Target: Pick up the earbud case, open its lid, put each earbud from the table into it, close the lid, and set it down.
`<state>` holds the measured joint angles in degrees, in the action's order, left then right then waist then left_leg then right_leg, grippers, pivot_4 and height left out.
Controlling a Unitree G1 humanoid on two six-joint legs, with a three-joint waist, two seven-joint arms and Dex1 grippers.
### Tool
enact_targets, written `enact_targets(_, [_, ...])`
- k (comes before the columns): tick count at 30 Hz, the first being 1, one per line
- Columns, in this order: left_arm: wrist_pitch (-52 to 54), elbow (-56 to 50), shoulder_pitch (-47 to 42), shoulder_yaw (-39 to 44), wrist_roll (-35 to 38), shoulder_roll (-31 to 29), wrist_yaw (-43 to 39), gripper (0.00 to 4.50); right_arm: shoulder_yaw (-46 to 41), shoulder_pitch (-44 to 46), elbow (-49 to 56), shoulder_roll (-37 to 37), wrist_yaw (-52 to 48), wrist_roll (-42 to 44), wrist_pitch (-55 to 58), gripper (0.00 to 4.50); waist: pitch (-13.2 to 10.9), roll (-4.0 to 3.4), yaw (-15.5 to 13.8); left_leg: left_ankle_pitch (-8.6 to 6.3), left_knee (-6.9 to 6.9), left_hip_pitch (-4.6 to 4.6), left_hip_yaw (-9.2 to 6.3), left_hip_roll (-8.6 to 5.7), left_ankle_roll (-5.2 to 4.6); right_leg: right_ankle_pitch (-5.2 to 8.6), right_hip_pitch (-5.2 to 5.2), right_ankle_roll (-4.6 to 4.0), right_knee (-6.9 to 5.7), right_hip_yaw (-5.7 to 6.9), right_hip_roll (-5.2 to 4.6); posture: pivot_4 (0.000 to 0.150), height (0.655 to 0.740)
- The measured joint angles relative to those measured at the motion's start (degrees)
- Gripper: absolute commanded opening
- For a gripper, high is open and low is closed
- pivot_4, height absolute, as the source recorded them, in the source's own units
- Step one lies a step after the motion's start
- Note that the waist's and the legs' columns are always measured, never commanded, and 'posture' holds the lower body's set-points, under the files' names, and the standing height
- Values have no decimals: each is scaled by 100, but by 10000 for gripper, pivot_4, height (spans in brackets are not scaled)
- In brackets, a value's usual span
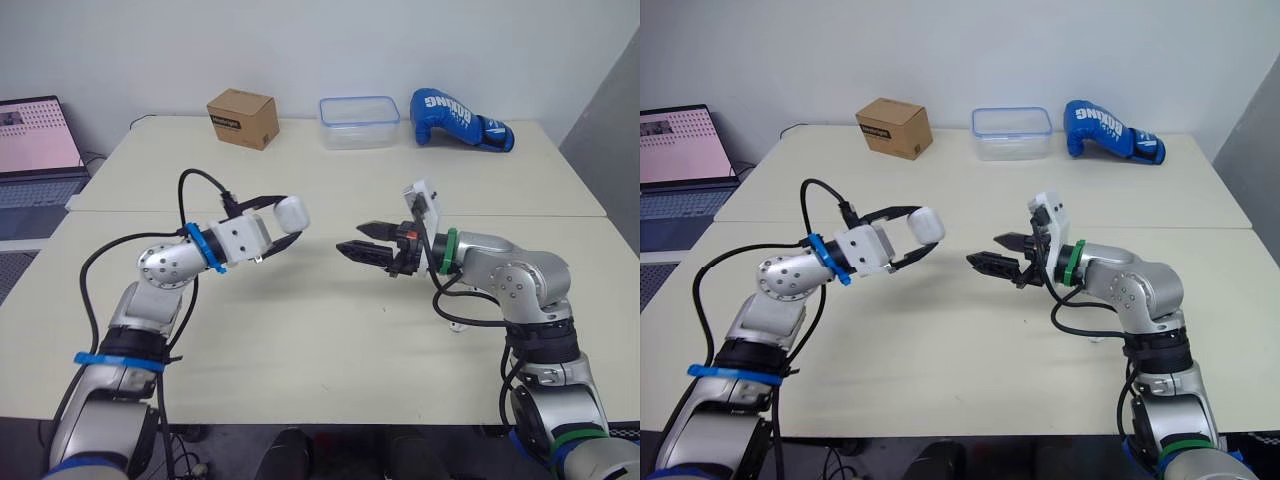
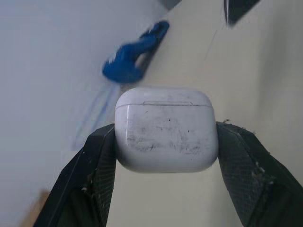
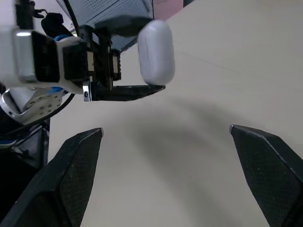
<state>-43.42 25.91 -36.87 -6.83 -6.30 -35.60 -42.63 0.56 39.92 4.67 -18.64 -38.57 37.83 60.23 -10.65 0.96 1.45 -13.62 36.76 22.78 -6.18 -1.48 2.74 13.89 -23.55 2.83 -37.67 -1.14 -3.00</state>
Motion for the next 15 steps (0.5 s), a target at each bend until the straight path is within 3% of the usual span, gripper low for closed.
enact_targets(6, [-1169, 696, -391, -381, -50, 271, -82, 27613, 19, 189, -166, 272, 105, -10, -2, 45000, 0, 0, 34, 1, 9, 4, -11, 4, -1, 1, -6, 3, -21, 12, 6, 1500, 7400])
enact_targets(14, [-1485, 883, -608, -524, 177, 380, -239, 27613, 122, 224, -301, 537, 199, -89, -144, 45000, 0, 0, 46, 1, 12, 2, -15, 4, -2, 1, -6, 3, -30, 12, 10, 1500, 7400])
enact_targets(15, [-1497, 884, -630, -532, 188, 391, -274, 27614, 136, 233, -336, 563, 211, -101, -167, 41464, 0, 0, 45, 1, 12, 2, -15, 4, -2, 1, -6, 3, -30, 12, 10, 1500, 7400])
